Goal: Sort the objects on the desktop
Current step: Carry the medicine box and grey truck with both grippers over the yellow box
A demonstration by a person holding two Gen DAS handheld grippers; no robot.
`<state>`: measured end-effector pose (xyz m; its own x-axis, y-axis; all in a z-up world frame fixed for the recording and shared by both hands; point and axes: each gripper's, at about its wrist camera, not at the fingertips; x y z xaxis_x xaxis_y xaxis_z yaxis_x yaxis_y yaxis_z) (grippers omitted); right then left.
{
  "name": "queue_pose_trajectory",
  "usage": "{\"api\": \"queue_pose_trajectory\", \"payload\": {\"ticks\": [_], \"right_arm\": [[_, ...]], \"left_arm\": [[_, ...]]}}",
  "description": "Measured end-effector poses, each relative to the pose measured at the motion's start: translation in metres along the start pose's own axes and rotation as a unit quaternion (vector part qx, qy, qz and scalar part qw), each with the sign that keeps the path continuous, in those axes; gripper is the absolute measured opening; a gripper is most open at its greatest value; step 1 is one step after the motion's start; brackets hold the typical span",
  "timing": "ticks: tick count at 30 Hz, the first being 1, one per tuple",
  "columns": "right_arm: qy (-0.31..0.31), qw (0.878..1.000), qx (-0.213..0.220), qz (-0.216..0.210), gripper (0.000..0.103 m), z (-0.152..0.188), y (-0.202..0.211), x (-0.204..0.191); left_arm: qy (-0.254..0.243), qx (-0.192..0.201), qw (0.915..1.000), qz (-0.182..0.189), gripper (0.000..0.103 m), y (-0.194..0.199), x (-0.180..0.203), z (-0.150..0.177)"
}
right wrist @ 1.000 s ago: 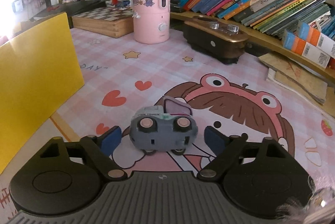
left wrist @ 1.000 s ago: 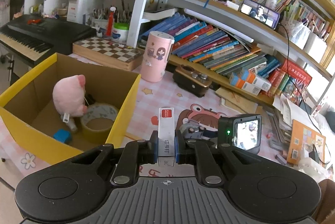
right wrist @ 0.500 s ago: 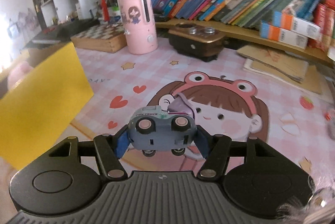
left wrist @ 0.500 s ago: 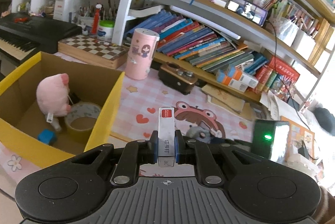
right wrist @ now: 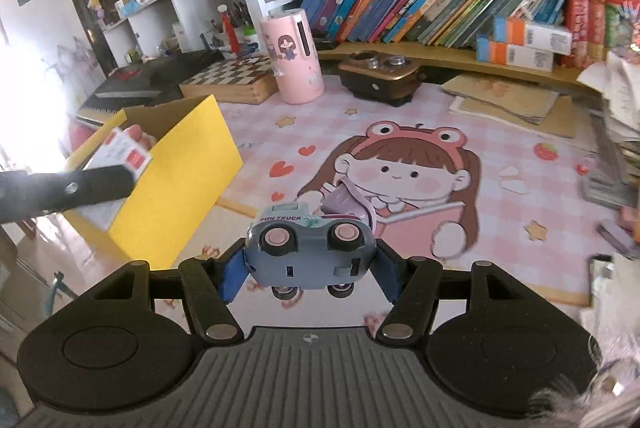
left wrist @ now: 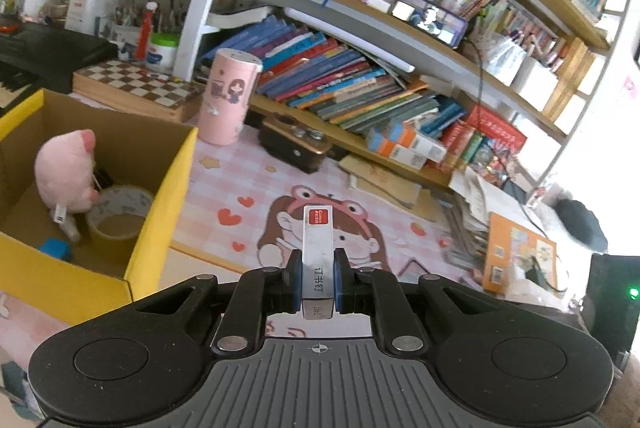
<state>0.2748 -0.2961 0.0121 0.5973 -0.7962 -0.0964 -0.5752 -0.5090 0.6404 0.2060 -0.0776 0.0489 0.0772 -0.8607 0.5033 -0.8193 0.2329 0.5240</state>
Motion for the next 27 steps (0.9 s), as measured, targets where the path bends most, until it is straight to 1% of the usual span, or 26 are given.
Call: {"api": "queue_pose_trajectory", "payload": {"ticks": [6, 12, 19, 27], "right_arm": [[-0.017, 0.999, 0.007, 0.036, 0.061, 0.009, 0.021, -0.021], [-0.019, 0.998, 0.018, 0.063, 0.061, 0.013, 0.036, -0.057], [-0.006, 0.997, 0.011, 0.072, 0.061, 0.019, 0.041, -0.112], [0.012, 0.998, -0.010, 0.063, 0.061, 0.031, 0.041, -0.176]], "left_arm": [[-0.010, -0.010, 0.9996, 0.024, 0.013, 0.013, -0.014, 0.003], [-0.016, -0.020, 0.9984, 0.050, 0.013, 0.032, -0.032, 0.007], [-0.009, -0.029, 0.9976, 0.062, 0.013, 0.063, -0.067, 0.011], [0.011, -0.033, 0.9976, 0.060, 0.013, 0.101, -0.114, 0.022]]}}
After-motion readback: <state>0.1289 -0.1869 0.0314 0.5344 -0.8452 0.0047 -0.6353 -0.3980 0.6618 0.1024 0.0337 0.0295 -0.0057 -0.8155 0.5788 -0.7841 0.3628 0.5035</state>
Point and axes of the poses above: each gripper's, at about its wrist camera, not at the fingertips, and y roughly against the way its jaws point, x to its right, z to its underside, and after that the axes turned 10 degrees about y, right-handed
